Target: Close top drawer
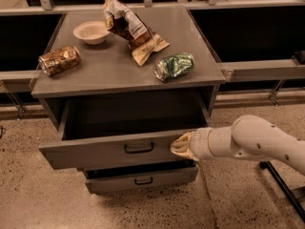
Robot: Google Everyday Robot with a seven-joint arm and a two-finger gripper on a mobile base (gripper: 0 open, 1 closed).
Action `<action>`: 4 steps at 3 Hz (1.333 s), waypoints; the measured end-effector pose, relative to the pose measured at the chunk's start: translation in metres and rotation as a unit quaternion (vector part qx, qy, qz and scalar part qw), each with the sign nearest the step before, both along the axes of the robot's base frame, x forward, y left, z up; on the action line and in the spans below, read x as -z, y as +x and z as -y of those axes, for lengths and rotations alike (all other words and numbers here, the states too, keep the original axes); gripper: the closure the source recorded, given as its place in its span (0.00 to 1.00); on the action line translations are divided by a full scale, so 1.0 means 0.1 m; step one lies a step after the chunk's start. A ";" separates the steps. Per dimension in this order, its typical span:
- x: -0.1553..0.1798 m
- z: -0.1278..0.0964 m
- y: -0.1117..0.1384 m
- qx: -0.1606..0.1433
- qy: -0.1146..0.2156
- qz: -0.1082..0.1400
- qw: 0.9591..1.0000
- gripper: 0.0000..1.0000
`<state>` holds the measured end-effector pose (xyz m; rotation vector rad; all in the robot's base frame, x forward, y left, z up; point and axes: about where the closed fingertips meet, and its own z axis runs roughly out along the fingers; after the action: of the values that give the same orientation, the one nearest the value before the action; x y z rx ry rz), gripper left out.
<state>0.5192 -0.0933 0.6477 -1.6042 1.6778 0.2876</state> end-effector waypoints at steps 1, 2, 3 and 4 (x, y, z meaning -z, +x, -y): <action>-0.03 0.01 0.19 -0.003 0.007 0.006 1.000 0.84; -0.03 0.00 0.33 -0.008 0.019 -0.002 1.000 0.61; -0.05 0.00 0.35 -0.009 0.020 -0.002 1.000 0.37; -0.05 0.00 0.35 -0.009 0.020 -0.002 1.000 0.15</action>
Offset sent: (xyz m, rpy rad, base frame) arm 0.0514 -0.0034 0.0059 0.0673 0.0256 0.0250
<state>0.5538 -0.0935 0.6522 -1.5907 1.6517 0.3316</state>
